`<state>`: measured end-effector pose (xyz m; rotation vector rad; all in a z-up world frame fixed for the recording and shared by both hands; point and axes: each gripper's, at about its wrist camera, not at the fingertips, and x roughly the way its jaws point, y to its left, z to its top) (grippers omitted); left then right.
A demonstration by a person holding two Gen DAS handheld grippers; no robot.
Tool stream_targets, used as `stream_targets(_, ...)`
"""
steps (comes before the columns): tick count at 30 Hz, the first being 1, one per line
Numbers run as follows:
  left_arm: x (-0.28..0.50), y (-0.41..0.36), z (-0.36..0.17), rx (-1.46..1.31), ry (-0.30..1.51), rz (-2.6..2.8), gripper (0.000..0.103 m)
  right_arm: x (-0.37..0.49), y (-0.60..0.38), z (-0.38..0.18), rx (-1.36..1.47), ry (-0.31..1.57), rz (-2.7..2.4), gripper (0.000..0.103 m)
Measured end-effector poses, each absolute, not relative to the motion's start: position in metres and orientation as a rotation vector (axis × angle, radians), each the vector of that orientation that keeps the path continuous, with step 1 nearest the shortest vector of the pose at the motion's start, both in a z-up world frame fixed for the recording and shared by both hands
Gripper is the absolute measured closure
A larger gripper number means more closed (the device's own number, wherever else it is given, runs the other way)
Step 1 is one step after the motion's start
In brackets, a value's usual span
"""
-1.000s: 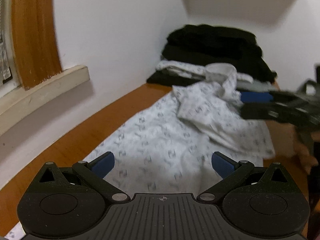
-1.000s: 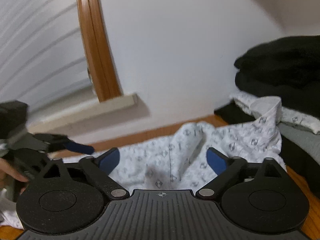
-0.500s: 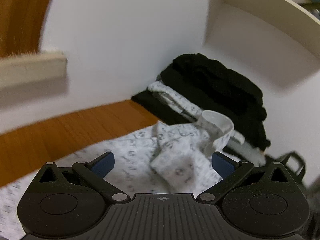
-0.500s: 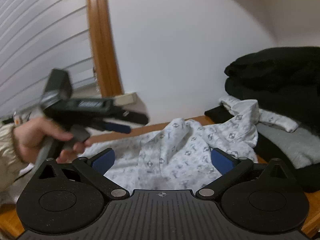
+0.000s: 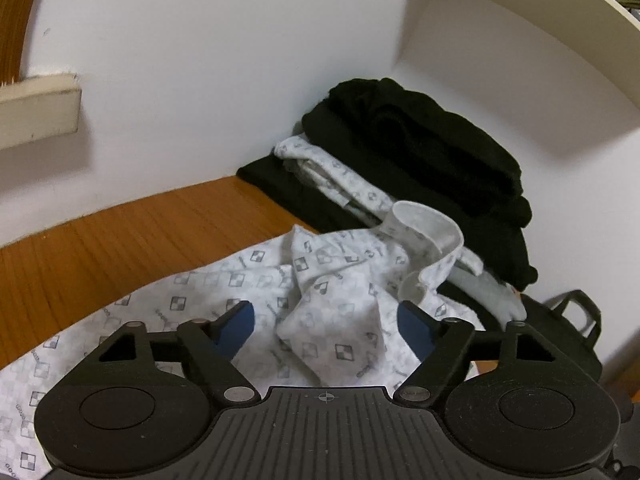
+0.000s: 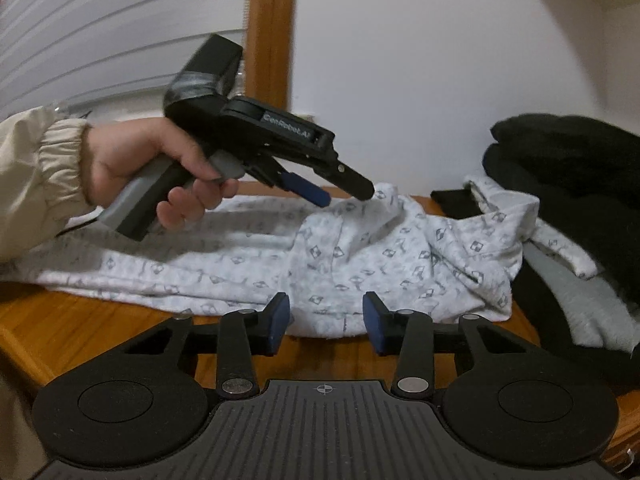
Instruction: Fold clothes
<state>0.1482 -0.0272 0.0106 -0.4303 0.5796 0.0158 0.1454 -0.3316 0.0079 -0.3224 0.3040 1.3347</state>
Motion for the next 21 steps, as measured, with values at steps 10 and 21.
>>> stream_targets(10, 0.148, -0.029, 0.017, -0.395, 0.553, 0.032, 0.087, 0.145, -0.308, 0.006, -0.383, 0.318, 1.370, 0.061)
stream_targets(21, 0.130, -0.014, 0.031, -0.422, 0.522, 0.061, 0.076, 0.159, -0.312, 0.017, -0.368, 0.302, 1.279, 0.096)
